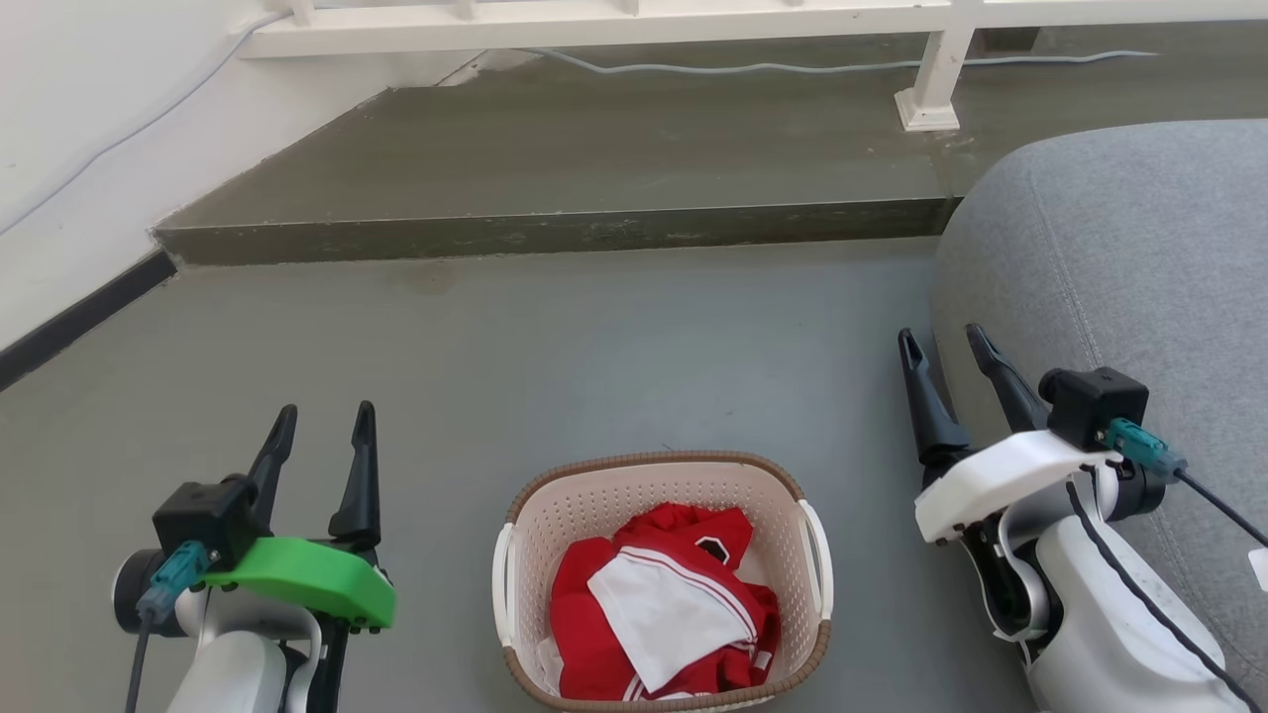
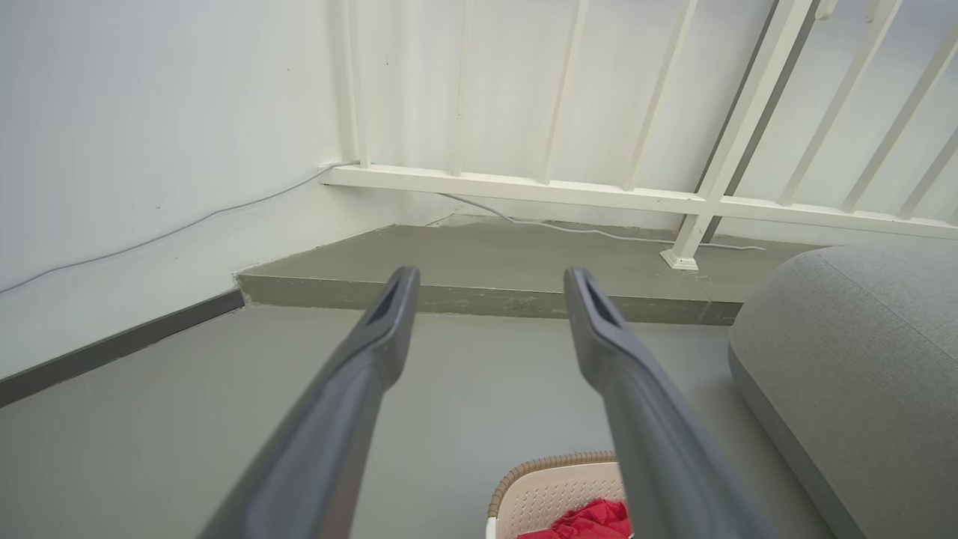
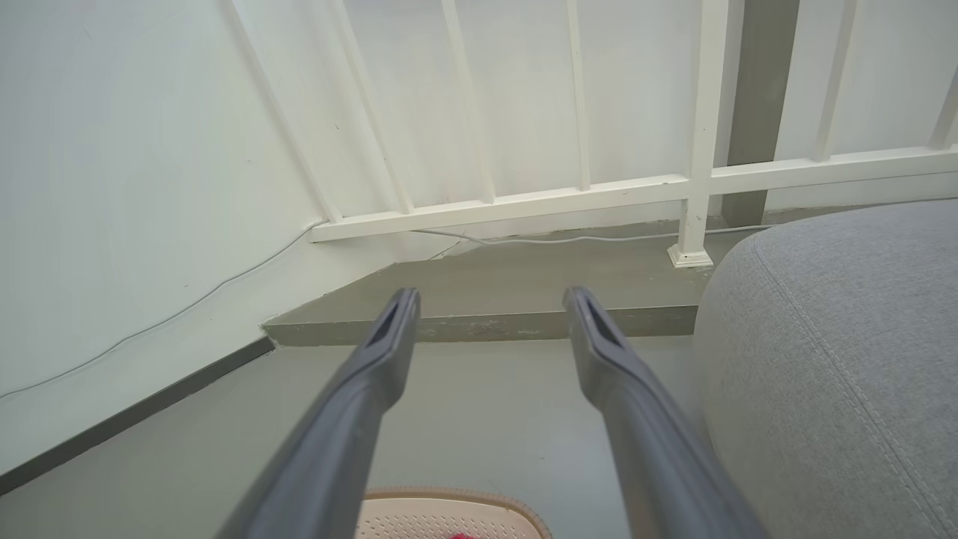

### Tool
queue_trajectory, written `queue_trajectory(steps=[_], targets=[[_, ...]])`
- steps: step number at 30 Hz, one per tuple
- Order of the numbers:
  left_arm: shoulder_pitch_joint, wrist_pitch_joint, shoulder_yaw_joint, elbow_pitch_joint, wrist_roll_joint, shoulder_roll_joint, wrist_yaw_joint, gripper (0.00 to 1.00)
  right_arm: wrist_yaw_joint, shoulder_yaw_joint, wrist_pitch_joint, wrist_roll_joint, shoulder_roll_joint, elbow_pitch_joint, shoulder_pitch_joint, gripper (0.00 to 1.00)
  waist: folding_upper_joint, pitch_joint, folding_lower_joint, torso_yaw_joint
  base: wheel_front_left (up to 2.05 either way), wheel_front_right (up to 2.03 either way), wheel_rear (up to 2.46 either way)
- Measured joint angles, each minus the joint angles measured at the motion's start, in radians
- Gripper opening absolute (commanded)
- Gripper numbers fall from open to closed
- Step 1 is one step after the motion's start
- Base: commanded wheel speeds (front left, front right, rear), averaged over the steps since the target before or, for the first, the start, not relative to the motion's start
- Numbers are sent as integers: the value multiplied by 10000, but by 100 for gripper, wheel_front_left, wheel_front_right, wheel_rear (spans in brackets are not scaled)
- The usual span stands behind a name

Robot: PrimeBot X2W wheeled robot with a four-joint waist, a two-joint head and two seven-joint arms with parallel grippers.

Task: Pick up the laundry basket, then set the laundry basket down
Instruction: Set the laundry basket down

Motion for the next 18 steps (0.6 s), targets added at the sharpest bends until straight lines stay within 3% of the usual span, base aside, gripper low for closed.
queue_trajectory(steps=[18], targets=[[586, 0, 616, -391, 454, -384, -259, 100, 12, -508, 0, -481, 190, -397, 612, 100, 0, -24, 0, -16, 0, 0, 0]])
